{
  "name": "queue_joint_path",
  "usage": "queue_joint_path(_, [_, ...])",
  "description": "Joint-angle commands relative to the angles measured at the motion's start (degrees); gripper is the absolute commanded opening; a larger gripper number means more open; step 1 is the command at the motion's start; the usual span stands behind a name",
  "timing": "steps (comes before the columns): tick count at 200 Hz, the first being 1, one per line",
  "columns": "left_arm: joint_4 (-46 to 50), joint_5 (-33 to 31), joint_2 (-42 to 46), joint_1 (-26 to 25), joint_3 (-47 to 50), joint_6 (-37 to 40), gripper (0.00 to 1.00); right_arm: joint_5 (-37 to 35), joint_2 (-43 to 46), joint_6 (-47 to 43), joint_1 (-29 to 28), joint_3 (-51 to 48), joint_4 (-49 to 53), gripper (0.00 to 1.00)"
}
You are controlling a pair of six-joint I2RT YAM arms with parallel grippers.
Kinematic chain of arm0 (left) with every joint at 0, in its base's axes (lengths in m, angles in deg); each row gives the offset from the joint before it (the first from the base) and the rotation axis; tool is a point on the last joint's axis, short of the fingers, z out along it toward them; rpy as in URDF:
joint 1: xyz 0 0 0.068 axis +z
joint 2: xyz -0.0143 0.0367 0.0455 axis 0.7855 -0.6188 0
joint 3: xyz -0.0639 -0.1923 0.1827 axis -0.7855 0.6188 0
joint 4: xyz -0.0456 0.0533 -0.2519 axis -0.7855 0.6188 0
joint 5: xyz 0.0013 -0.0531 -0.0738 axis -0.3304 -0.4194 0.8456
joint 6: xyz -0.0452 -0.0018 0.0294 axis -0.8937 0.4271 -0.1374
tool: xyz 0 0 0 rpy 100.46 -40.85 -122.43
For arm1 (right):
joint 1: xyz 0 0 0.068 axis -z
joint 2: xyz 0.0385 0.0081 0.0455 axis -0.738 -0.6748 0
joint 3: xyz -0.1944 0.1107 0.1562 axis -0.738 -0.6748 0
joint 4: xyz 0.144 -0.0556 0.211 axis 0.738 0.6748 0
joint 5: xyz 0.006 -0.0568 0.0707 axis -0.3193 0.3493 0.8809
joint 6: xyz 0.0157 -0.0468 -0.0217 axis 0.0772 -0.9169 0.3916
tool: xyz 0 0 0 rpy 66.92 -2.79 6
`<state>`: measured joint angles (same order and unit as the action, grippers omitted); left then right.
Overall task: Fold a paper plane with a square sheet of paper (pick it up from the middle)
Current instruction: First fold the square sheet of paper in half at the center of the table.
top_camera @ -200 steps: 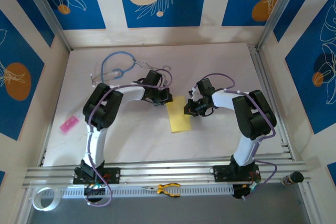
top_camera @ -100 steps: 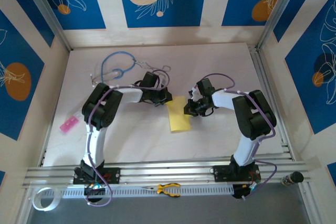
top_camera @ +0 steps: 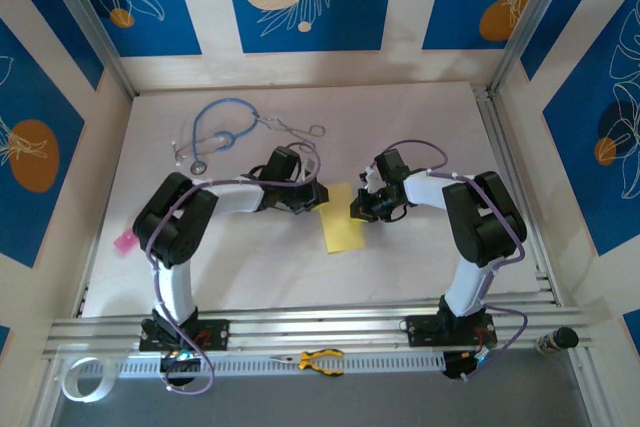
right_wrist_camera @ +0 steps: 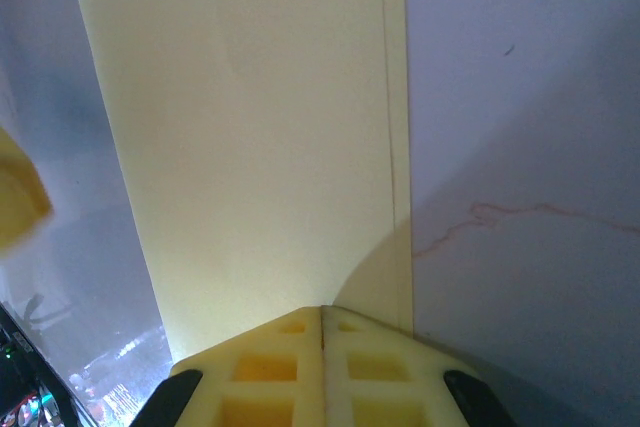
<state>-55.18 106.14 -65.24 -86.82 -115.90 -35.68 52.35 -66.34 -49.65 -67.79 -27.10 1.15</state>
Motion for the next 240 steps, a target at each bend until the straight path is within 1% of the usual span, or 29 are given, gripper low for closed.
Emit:
queue_joint_path(1, [-2.1,0.0,1.0,-1.6,2.5,-2.0,0.13,-4.6,-1.7,-0.5,0.2,-0.9,5.2,0.00])
queue_joint_path(18, [-2.4,0.7,0.8,-2.8,3.5,-2.1,0.12,-4.6,-1.7,-0.5,0.1,-0.9,5.3,0.00])
queue_joint_path(44, [-0.7,-0.9,0.8,-4.0,5.1,-1.4,0.12,-4.7,-1.6,-0.5,0.2,-1.0,5.2,0.00])
queue_joint_path(66, [-1.0,-1.6,1.3,-4.0,7.3,-0.9,0.11,-4.6,-1.8,-0.5,0.2,-0.9,5.3,0.00])
queue_joint_path(87, [3.3,-3.0,0.7,-3.9,7.1,2.2,0.11,-4.6,-1.8,-0.5,0.1,-0.9,5.3,0.00])
queue_joint_path(108, [3.5,-3.3,1.4,-4.1,7.8,3.0,0.11,-4.6,-1.8,-0.5,0.1,-0.9,5.4,0.00])
queue_joint_path(160, [2.9,-1.8,6.6,-4.8,5.9,1.0,0.15,-4.7,-1.8,-0.5,0.1,-0.9,5.3,0.00])
queue_joint_path(197, [-0.8,1.2,5.5,-6.8,6.0,-2.0,0.13,-4.8,-1.8,-0.5,0.2,-0.9,5.3,0.00])
queue_joint_path(240, [-1.8,0.6,4.2,-9.5,8.5,-2.9,0.11,-4.8,-1.9,-0.5,0.2,-0.8,5.3,0.00])
